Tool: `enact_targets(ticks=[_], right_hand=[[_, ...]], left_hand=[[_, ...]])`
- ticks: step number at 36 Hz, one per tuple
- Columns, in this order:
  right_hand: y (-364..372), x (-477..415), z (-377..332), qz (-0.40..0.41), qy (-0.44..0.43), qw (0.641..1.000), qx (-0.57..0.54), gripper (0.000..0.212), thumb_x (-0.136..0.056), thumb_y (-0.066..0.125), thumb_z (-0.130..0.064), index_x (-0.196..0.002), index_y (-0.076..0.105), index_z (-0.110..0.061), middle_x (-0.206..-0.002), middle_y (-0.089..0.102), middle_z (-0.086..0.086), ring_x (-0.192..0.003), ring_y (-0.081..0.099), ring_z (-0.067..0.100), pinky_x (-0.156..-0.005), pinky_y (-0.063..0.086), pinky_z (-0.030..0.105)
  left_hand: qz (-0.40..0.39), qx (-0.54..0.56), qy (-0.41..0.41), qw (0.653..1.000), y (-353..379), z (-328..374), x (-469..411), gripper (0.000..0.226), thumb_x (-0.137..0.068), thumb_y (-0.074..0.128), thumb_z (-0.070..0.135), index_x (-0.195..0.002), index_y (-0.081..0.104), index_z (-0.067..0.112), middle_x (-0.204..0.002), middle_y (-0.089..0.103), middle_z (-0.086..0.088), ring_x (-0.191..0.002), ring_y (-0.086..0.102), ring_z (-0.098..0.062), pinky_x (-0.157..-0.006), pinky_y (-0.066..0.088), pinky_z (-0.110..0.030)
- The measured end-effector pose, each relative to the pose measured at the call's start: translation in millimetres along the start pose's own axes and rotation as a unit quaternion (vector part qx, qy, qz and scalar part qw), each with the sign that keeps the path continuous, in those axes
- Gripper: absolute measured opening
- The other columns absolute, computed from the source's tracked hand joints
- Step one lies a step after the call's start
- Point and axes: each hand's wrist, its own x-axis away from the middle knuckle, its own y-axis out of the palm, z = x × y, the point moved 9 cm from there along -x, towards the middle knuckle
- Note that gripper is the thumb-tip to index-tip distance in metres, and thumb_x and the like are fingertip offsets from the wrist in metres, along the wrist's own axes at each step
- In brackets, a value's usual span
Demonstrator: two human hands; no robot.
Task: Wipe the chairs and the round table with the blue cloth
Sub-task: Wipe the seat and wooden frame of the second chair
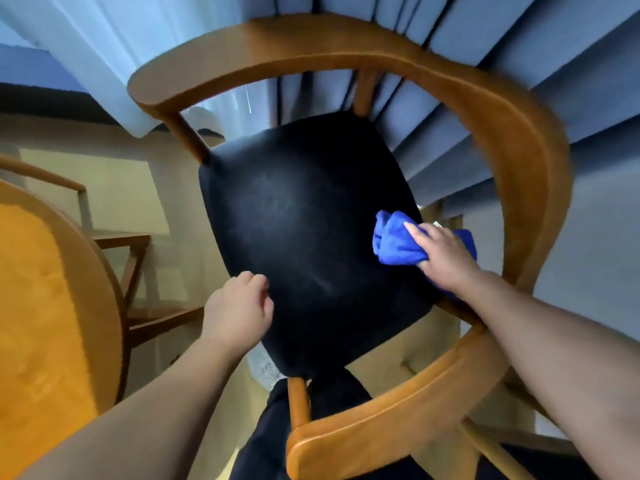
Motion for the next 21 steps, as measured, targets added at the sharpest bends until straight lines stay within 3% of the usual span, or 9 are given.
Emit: enact_targets(ticks=[9, 11, 13, 15, 21], right_hand=[[-36, -86, 20, 0.059, -0.008, 0.998, -0.022, 0.067, -0.089, 0.054, -0.01, -0.149, 0.031, -0.028, -0.15, 0.032, 0.015, -0.132, 0.032, 0.04, -0.108, 0.03, 0.047], [-42, -104, 18, 0.069, -0.005, 0.997, -0.038, 0.068, -0.087, 0.052, -0.007, -0.148, 0.033, -0.029, -0.15, 0.031, 0.013, -0.13, 0.032, 0.04, -0.108, 0.029, 0.047], [-42, -118, 11, 0.071, -0.01, 0.996, -0.054, 0.069, -0.086, 0.051, -0.005, -0.148, 0.033, -0.031, -0.151, 0.03, 0.012, -0.13, 0.032, 0.04, -0.109, 0.028, 0.047], [-34, -127, 7, 0.063, -0.009, 0.996, -0.067, 0.07, -0.087, 0.051, -0.006, -0.148, 0.032, -0.032, -0.152, 0.028, 0.012, -0.131, 0.032, 0.039, -0.111, 0.026, 0.044], [-14, -110, 22, 0.108, 0.062, 0.985, -0.117, 0.065, -0.089, 0.054, -0.014, -0.147, 0.033, -0.035, -0.149, 0.035, 0.008, -0.128, 0.038, 0.035, -0.105, 0.029, 0.034]], left_hand=[[-0.011, -0.051, 0.057, 0.997, 17, 15, -54, 0.037, -0.086, 0.052, 0.027, -0.123, 0.054, 0.019, -0.127, 0.055, 0.001, -0.113, 0.052, -0.022, -0.08, 0.049, -0.034], [-0.053, -0.075, 0.083, 0.992, 35, 15, -63, 0.049, -0.087, 0.048, 0.025, -0.136, 0.045, 0.02, -0.145, 0.041, -0.001, -0.131, 0.037, -0.022, -0.099, 0.038, -0.035], [-0.113, -0.103, 0.104, 0.983, 60, 13, -72, 0.063, -0.087, 0.042, 0.024, -0.148, 0.023, 0.024, -0.158, 0.012, 0.001, -0.143, 0.012, -0.019, -0.114, 0.018, -0.036], [-0.155, -0.115, 0.118, 0.974, 78, 9, -81, 0.072, -0.085, 0.039, 0.022, -0.15, 0.009, 0.027, -0.159, -0.004, 0.003, -0.145, -0.001, -0.019, -0.117, 0.007, -0.039], [-0.193, -0.105, 0.137, 0.966, 95, 2, -91, 0.083, -0.079, 0.04, 0.011, -0.15, 0.001, 0.028, -0.157, -0.014, 0.005, -0.144, -0.01, -0.019, -0.117, 0.002, -0.04]])
